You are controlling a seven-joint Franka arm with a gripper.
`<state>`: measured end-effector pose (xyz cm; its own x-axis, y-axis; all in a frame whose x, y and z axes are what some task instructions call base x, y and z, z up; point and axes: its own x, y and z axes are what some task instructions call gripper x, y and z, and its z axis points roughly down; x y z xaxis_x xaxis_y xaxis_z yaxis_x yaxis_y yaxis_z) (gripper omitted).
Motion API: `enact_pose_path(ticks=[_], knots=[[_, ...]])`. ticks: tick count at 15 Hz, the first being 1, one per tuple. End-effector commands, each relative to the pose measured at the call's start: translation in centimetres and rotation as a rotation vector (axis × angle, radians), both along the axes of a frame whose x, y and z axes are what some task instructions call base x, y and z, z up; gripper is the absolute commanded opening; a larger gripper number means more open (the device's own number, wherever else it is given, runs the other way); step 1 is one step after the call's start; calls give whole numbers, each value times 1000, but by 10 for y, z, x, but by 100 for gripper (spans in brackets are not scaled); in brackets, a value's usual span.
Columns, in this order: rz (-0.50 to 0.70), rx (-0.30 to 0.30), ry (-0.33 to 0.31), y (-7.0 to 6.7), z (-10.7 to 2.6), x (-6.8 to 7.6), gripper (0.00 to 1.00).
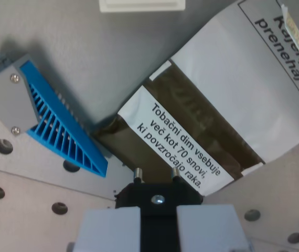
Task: Move above the white socket
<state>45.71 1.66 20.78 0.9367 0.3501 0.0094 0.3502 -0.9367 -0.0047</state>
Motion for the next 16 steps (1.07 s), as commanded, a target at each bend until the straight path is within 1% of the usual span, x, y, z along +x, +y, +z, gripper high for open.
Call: enact_pose_path(ticks=[1, 5, 11, 16], knots=[[-29, 23, 15, 6, -9, 13, 0], [-34, 21, 9, 11, -25, 26, 0], [-34, 36, 10, 20, -50, 46, 0], [-33, 46, -5, 26, -67, 60, 0]])
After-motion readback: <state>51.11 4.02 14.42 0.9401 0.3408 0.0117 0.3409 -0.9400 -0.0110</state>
